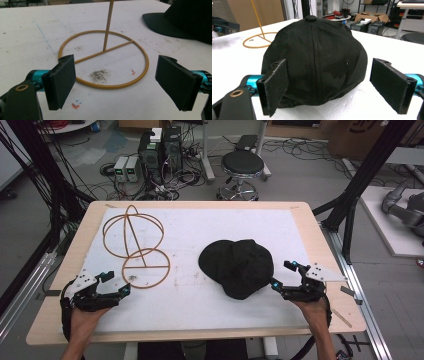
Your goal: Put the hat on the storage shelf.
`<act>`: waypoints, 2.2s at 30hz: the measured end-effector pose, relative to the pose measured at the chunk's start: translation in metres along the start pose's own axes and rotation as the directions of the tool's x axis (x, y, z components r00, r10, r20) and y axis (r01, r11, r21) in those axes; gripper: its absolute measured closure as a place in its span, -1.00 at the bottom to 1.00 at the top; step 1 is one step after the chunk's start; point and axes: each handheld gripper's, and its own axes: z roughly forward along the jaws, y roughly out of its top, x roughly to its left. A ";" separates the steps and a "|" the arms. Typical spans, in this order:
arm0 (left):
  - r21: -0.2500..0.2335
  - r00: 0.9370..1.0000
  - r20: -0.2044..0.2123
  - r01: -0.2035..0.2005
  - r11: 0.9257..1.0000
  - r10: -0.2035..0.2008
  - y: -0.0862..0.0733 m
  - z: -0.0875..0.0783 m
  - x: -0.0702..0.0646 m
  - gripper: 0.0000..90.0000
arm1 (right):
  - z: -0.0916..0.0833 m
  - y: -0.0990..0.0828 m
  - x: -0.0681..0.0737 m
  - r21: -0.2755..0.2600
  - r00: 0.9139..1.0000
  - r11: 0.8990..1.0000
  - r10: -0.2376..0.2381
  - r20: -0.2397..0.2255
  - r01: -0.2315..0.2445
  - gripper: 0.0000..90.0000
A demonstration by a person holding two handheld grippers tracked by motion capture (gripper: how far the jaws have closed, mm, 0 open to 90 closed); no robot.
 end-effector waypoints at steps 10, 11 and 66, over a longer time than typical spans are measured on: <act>0.001 1.000 0.000 -0.006 1.000 0.006 0.000 0.000 -0.001 -0.63 | 0.014 0.038 -0.002 0.050 0.996 0.996 -0.068 -0.060 0.071 -0.65; 0.000 1.000 0.001 -0.005 1.000 0.005 0.000 0.000 -0.001 -0.63 | 0.014 0.038 -0.002 0.050 0.996 0.996 -0.068 -0.060 0.071 -0.65; 0.012 1.000 0.002 -0.011 1.000 0.011 0.000 0.001 -0.002 -0.63 | 0.080 0.074 -0.010 0.308 0.959 0.921 -0.171 -0.227 0.237 0.09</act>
